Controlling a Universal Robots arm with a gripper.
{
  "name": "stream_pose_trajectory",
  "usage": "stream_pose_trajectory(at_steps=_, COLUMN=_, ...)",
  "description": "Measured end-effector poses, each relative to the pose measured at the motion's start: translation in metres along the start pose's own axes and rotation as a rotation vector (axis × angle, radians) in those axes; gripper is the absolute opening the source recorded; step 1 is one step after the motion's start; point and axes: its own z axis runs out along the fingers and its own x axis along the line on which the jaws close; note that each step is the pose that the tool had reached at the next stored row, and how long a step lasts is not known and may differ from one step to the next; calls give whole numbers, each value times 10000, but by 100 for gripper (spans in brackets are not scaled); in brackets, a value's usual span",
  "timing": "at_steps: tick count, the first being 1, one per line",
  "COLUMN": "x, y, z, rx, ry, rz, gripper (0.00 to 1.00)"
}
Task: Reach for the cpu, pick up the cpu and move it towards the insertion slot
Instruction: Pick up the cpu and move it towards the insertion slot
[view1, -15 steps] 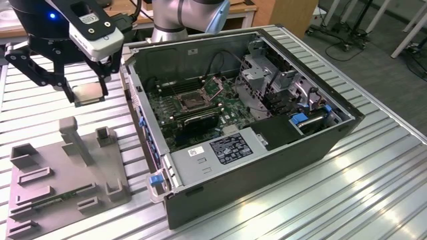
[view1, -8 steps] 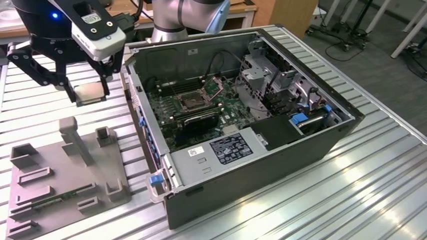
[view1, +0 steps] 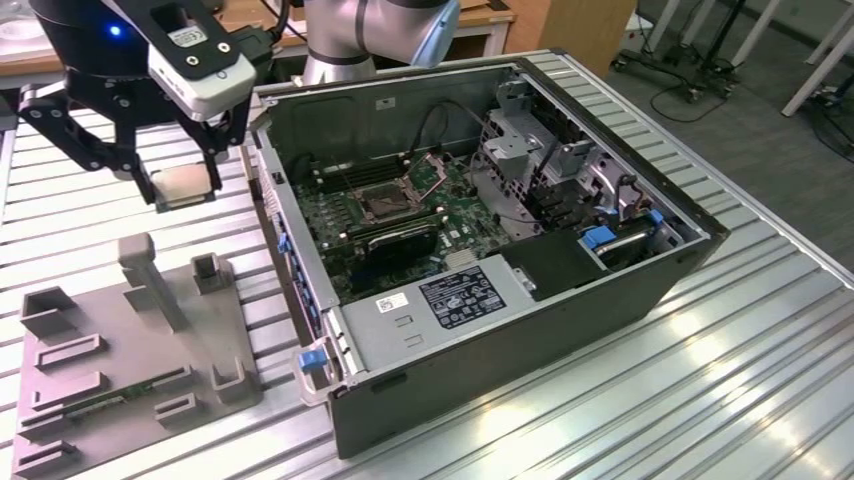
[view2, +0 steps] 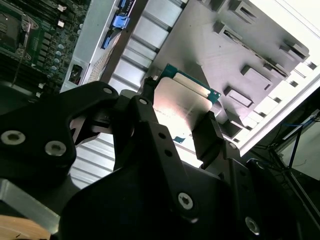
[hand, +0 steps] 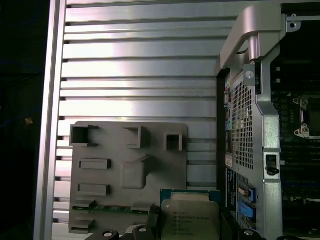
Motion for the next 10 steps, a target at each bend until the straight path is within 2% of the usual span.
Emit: stream_pose_trajectory(at_steps=10, x=-29, y=1, z=0, rx=0, ry=0, rz=0, gripper=55)
